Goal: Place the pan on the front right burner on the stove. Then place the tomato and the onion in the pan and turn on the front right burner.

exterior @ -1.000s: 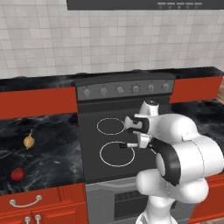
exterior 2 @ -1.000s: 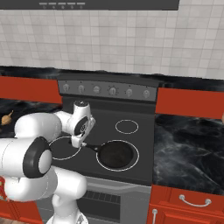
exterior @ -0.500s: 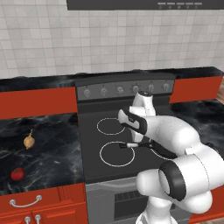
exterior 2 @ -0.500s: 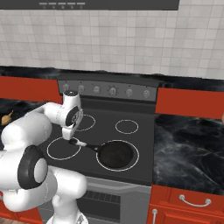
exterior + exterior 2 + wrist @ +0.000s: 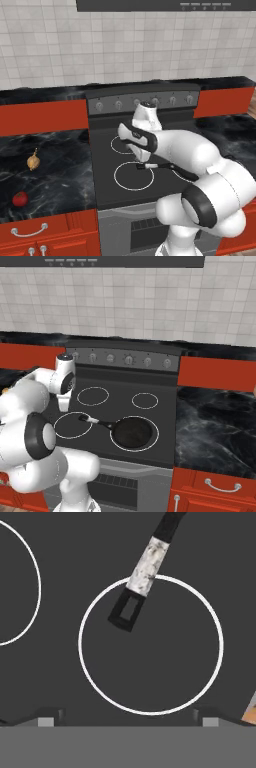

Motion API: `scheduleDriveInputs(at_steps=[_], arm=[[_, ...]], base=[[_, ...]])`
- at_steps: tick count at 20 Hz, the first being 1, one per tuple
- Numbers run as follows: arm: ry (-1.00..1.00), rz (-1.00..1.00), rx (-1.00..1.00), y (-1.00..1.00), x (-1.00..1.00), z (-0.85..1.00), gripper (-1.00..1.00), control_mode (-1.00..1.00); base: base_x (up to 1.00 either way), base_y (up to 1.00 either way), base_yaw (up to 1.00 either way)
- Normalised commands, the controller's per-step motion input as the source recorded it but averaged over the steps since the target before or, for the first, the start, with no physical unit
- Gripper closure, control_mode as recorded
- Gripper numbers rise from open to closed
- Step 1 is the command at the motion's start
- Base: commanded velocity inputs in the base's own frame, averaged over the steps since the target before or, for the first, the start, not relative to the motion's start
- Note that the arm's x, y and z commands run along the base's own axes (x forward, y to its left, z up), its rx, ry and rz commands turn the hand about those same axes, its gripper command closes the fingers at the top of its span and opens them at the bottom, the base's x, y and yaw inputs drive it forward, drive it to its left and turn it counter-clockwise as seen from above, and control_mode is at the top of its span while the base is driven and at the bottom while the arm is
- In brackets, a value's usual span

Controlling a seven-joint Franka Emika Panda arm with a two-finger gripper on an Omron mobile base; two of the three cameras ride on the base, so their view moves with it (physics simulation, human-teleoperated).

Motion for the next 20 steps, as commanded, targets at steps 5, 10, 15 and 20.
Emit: scheduleDriveInputs(at_steps=[5,10,15,20], arm=[[0.0,0.36,0.0,0.76,0.0,0.11,-1.0,-1.0],[-0.08,0.35,0.0,0.63,0.0,0.1,-1.0,-1.0],[-0.2,0.27,0.0,0.55,0.0,0.11,-1.0,-1.0],[-0.22,0.18,0.0,0.63,0.0,0.06,-1.0,-1.0]], base=[[0.0,0.0,0.0],[0.0,0.0,0.0],[0.0,0.0,0.0],[0.0,0.0,0.0]])
